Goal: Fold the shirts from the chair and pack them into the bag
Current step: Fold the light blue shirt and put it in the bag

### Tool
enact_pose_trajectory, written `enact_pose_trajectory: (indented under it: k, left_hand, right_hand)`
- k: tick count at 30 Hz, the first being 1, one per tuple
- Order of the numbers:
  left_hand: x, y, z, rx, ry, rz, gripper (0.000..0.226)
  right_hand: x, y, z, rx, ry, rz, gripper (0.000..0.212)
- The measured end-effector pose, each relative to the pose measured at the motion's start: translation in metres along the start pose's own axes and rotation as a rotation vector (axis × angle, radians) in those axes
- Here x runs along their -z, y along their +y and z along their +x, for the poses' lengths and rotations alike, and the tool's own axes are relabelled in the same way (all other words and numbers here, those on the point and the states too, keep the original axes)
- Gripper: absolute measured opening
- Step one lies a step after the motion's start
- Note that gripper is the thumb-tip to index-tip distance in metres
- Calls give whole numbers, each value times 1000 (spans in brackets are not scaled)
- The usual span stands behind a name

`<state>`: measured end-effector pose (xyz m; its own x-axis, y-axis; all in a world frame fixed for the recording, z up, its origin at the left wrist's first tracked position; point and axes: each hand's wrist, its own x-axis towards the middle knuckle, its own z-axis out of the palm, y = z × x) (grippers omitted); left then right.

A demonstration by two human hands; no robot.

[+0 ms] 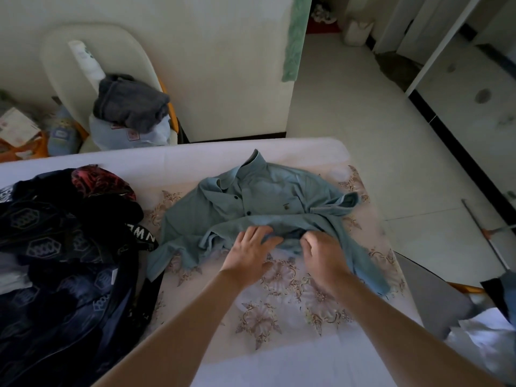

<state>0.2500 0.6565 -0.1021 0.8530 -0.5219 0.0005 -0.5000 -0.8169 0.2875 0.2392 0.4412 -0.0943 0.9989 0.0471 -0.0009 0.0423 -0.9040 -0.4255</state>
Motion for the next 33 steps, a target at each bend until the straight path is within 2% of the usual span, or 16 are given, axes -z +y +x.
enact_pose_trajectory:
  k: [2,3,5,7,9,10,13,15,18,20,22,25,27,29,30,33]
  left_hand:
    - [3,7,3,-19,64,-151,45]
    - [7,10,4,0,108,-265,33]
    - [18,16,2,128,123,-435,23]
    - [33,15,-4,239,110,-484,25]
    - [50,10,-16,276,22,-454,28]
    - [56,6,-23,297,-56,-434,29]
    - [71,-10,-43,356,-282,-368,30]
    - [79,-20,-59,419,-429,-320,29]
    - [87,-30,-99,500,-632,-100,30]
    - [81,-32,-134,470,-718,-18,31]
    - [68,-31,-161,416,-751,-28,36]
    - [46,-24,-181,412,-602,-152,40]
    - [36,-5,-189,399,-494,-252,32]
    - [29,20,-196,375,-453,-326,18]
    - [24,32,-199,360,-456,-326,21]
    - [4,56,-208,307,-521,-212,48]
  right_hand:
    - [13,-12,1,-50,-6,177,25]
    - [20,-17,0,-3,-15,203,28]
    - [33,-25,-5,108,-97,149,35]
    - [40,-24,-10,156,-250,-53,47]
    - [41,-18,-15,151,-336,-252,29]
    - [44,-20,-19,98,-367,-252,18]
    - [54,-44,-28,-96,-497,-51,7]
    - [60,-74,-38,-107,-623,53,2]
    - [59,-116,-65,-107,-867,321,13]
    - [51,-134,-85,-258,-1008,585,18]
    - [38,-138,-99,-301,-957,611,21]
    - [24,-120,-117,-213,-615,247,21]
    - [20,-103,-134,-250,-490,157,25]
    - [20,-86,-151,-293,-411,86,29]
    - [20,-79,-157,-311,-362,21,33]
    - [22,-54,-170,-462,-291,-83,42]
